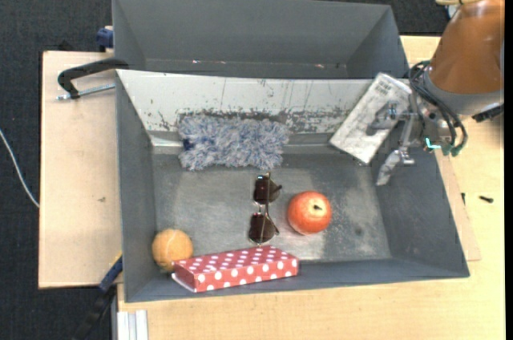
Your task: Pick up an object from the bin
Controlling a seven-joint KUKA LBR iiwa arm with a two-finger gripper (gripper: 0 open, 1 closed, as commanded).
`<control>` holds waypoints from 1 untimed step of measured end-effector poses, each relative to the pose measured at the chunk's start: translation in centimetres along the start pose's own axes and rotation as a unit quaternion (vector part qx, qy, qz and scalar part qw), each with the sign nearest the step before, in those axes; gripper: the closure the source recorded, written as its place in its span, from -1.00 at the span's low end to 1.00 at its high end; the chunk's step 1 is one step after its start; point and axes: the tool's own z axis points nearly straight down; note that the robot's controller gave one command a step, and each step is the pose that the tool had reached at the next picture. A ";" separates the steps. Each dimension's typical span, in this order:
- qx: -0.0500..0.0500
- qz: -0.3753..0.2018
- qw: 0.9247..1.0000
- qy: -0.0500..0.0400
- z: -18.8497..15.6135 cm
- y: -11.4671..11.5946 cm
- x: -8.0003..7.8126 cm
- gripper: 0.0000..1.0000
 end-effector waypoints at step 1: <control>0.003 -0.015 1.000 -0.006 0.5 0.9 0.2 -1.00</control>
Offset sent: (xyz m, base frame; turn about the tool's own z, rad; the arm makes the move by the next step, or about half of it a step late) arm -0.0340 0.1020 -0.0828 -0.2882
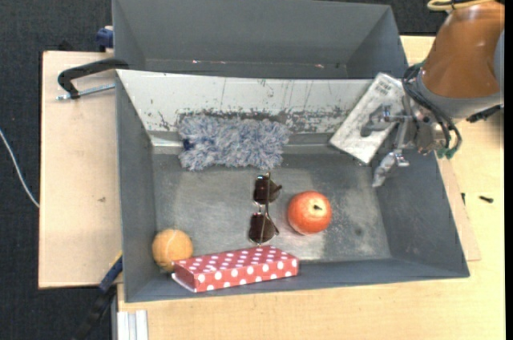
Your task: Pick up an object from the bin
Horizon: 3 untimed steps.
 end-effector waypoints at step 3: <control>-0.003 -0.149 0.989 0.003 5.2 11.8 7.6 -1.00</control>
Offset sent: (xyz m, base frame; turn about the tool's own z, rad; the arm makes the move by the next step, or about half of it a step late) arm -0.0099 0.0859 -0.0225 -0.0576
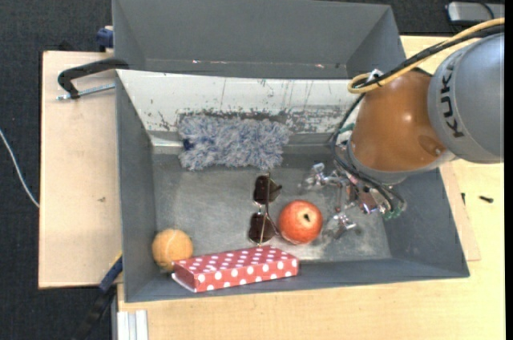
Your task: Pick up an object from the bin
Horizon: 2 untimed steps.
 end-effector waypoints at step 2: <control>0.002 -0.014 1.000 -0.002 2.2 2.3 -0.5 1.00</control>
Offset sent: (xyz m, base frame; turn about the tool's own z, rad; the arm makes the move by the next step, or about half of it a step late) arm -0.0046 0.0244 -0.0244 -0.0296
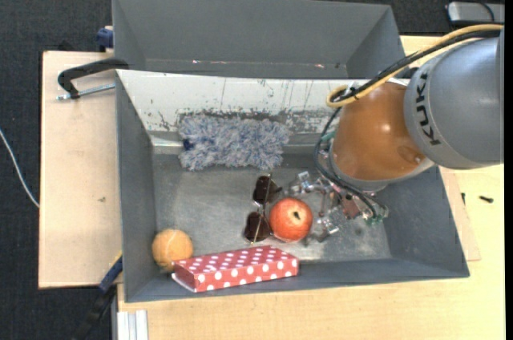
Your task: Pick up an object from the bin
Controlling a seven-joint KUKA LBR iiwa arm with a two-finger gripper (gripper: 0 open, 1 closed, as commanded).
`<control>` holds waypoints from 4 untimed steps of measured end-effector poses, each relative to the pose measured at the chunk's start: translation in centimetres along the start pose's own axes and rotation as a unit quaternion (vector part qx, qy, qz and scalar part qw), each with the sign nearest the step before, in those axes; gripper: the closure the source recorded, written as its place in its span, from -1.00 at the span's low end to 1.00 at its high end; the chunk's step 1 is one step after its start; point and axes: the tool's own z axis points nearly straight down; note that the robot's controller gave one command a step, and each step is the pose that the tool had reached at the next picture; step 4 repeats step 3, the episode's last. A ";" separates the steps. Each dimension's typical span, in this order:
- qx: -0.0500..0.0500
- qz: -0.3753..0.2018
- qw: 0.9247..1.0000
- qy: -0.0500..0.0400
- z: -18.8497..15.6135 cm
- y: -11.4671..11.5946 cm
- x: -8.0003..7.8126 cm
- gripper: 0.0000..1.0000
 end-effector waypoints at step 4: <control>-0.003 0.000 1.000 0.005 -2.8 0.2 0.2 1.00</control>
Offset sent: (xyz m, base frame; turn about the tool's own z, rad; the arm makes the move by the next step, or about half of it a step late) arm 0.0000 0.0001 0.1089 0.0000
